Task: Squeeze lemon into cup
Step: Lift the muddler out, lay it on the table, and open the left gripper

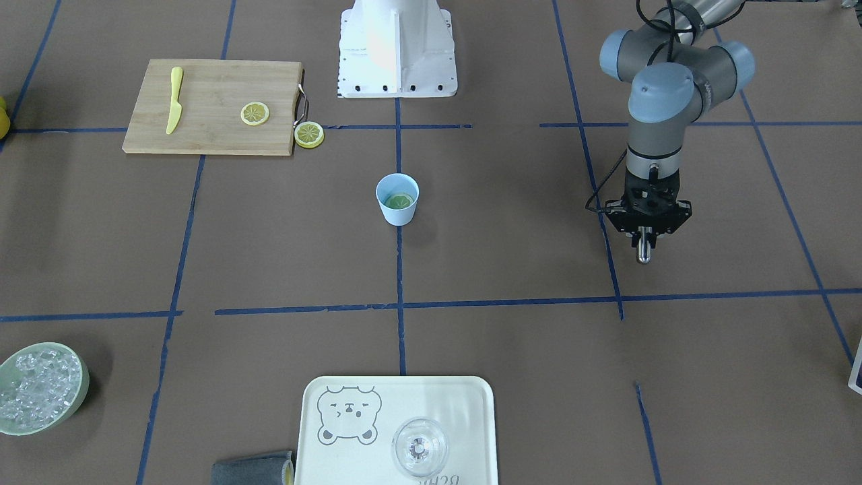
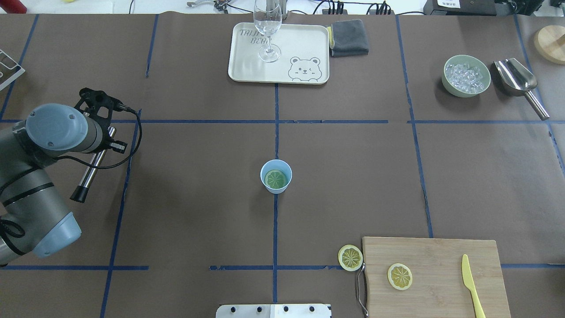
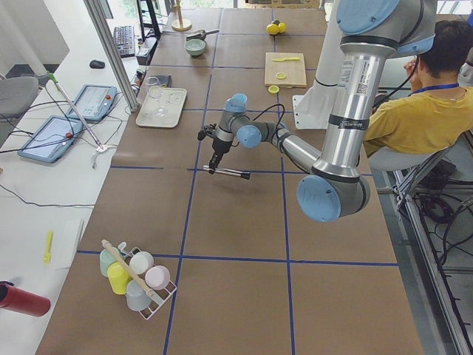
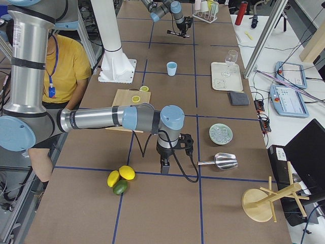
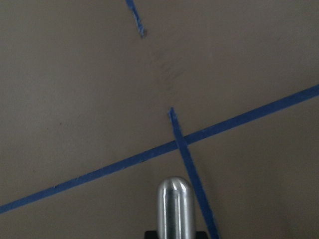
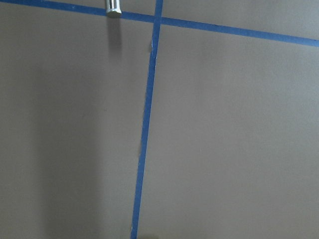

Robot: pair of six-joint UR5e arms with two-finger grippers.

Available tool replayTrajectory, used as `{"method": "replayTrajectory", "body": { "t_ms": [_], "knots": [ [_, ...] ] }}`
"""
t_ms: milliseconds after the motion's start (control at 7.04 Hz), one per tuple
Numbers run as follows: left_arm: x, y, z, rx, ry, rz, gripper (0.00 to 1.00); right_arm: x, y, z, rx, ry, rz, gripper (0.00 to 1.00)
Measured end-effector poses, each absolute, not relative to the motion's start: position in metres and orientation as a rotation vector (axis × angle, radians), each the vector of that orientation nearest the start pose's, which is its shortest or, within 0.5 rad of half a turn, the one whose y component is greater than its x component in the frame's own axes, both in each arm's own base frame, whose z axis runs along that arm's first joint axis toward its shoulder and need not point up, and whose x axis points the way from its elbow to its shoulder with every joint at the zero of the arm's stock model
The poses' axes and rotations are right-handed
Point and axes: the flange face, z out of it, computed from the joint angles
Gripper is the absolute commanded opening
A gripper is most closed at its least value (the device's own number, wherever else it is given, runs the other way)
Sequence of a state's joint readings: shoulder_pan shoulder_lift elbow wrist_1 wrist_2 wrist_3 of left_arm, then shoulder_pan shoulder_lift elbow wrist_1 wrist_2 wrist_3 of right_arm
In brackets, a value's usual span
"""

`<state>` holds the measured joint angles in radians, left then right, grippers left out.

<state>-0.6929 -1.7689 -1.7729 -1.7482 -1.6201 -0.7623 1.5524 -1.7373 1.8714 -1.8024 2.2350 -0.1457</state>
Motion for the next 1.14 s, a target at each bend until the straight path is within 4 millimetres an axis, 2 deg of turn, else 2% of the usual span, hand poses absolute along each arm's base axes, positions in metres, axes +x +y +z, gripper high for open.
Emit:
{"method": "replayTrajectory", "body": {
  "t_ms": [142, 284, 426, 710, 852, 995, 1137],
  "knots": [
    [0.367, -0.472, 0.466, 0.336, 0.448, 0.092, 0.0, 0.065, -0.411, 0.617, -0.051, -0.669, -0.125, 1.0],
    [0.367, -0.472, 0.471, 0.325, 0.443, 0.073, 0.4, 0.065, -0.411, 0.616, -0.049, -0.669, -0.124, 1.0],
    [0.367, -0.472, 0.477, 0.317, 0.436, 0.067, 0.99, 0.065, -0.411, 0.616, -0.049, -0.669, -0.124, 1.0],
    [0.368, -0.472, 0.482, 0.311, 0.428, 0.076, 1.0, 0.066, -0.411, 0.617, -0.05, -0.669, -0.123, 1.0],
    [0.363, -0.477, 0.477, 0.325, 0.43, 0.095, 1.0, 0.066, -0.411, 0.617, -0.05, -0.669, -0.123, 1.0],
    [0.345, -0.489, 0.466, 0.346, 0.442, 0.139, 1.0, 0.066, -0.412, 0.617, -0.05, -0.669, -0.123, 1.0],
    [0.309, -0.508, 0.452, 0.368, 0.47, 0.211, 1.0, 0.066, -0.412, 0.617, -0.051, -0.669, -0.123, 1.0]
  ]
}}
